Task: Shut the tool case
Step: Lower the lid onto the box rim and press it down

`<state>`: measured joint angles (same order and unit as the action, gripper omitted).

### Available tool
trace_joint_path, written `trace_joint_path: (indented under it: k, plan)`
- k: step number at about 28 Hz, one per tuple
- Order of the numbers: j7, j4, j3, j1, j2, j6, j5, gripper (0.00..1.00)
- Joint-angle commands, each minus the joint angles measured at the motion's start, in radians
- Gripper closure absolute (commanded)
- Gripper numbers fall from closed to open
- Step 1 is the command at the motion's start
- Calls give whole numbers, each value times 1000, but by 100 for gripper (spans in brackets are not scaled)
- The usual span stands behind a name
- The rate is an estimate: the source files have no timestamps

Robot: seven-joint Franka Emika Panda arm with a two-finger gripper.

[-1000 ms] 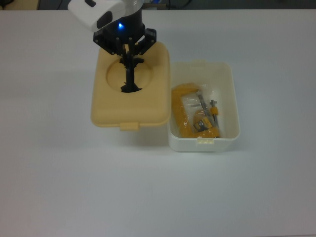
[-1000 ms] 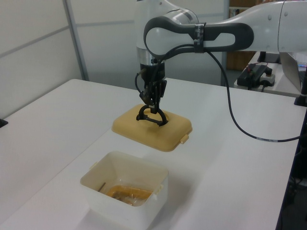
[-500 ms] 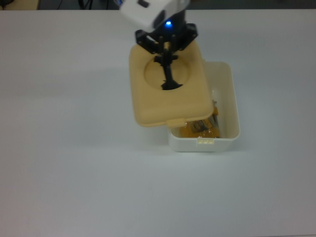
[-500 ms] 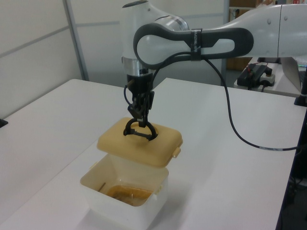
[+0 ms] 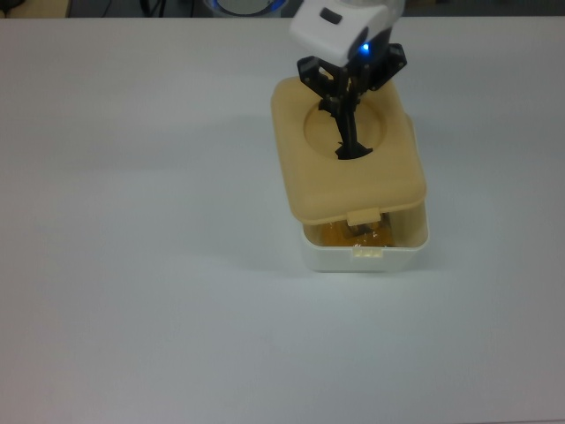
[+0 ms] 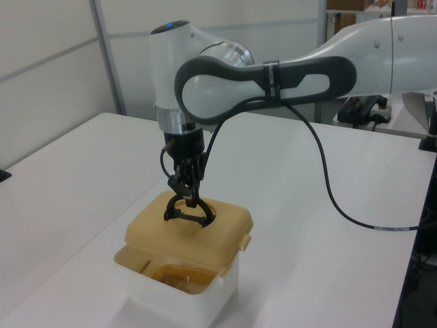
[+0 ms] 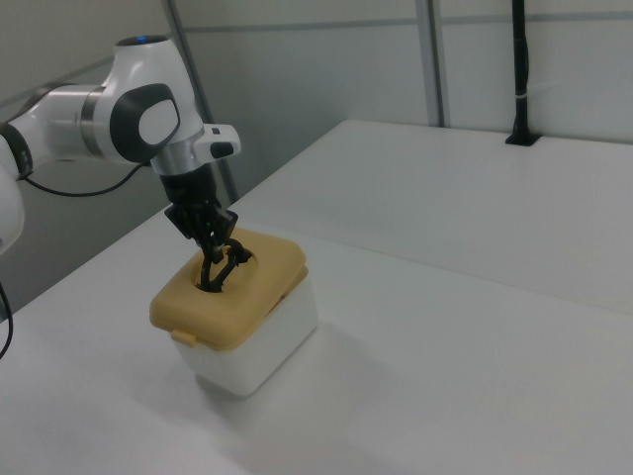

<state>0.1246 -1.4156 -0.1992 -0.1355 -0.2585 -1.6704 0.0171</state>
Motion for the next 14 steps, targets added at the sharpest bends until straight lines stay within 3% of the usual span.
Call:
trace_joint_path:
  k: [1, 14]
  plan:
    - [38, -5, 14, -35, -7, -22, 35, 100]
    - [93, -8, 23, -56, -45, -91, 70, 100]
